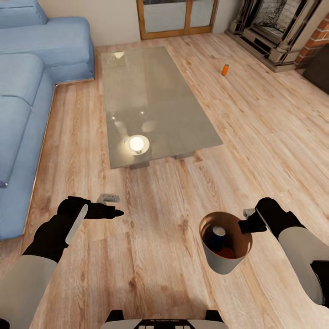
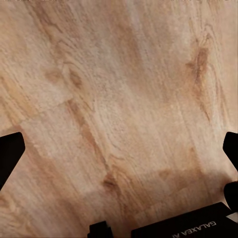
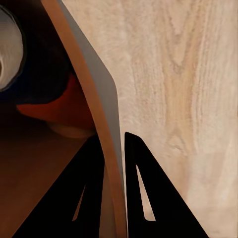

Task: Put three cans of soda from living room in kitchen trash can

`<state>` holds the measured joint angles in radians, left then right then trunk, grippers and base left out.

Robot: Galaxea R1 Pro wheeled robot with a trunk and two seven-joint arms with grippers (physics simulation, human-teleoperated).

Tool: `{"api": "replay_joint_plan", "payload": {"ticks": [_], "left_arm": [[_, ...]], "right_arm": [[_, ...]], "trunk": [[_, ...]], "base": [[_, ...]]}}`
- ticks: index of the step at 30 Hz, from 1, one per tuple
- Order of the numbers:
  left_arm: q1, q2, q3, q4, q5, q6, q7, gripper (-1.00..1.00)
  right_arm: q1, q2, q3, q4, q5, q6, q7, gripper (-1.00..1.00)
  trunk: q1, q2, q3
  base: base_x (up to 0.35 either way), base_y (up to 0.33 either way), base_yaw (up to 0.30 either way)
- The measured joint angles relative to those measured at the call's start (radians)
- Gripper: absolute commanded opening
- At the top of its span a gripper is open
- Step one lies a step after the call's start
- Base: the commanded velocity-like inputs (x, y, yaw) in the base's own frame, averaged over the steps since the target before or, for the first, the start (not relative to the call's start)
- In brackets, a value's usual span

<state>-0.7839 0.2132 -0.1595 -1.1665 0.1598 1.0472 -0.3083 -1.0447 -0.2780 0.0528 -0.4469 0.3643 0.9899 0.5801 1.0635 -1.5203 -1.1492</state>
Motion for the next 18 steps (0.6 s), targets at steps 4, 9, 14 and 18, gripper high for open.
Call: {"api": "replay_joint_plan", "payload": {"ticks": [4, 9, 14, 18], "left_arm": [[0.000, -0.002, 0.000, 0.000, 0.000, 0.000, 0.000, 1.00], [0.000, -0.003, 0.000, -0.001, 0.001, 0.000, 0.000, 1.00], [0.000, -0.012, 0.000, -0.001, 0.000, 0.000, 0.000, 1.00], [0.000, -0.017, 0.000, -0.001, 0.000, 0.000, 0.000, 1.00]], "right_arm": [[0.000, 0.000, 0.000, -0.001, 0.001, 0.000, 0.001, -1.00], [0.000, -0.001, 0.000, -0.001, 0.000, 0.000, 0.001, -1.00], [0.000, -0.001, -0.001, -0.001, 0.002, -0.001, 0.002, -1.00], [0.000, -0.001, -0.002, -0.002, 0.001, -0.002, 0.002, -1.00]], "trunk": [[-0.015, 0.028, 0.013], [-0.035, 0.063, 0.028], [-0.054, 0.098, 0.044], [-0.069, 0.126, 0.056]], "base": [[0.000, 0.000, 0.000], [0.000, 0.000, 0.000], [0.000, 0.000, 0.000], [0.000, 0.000, 0.000]]}}
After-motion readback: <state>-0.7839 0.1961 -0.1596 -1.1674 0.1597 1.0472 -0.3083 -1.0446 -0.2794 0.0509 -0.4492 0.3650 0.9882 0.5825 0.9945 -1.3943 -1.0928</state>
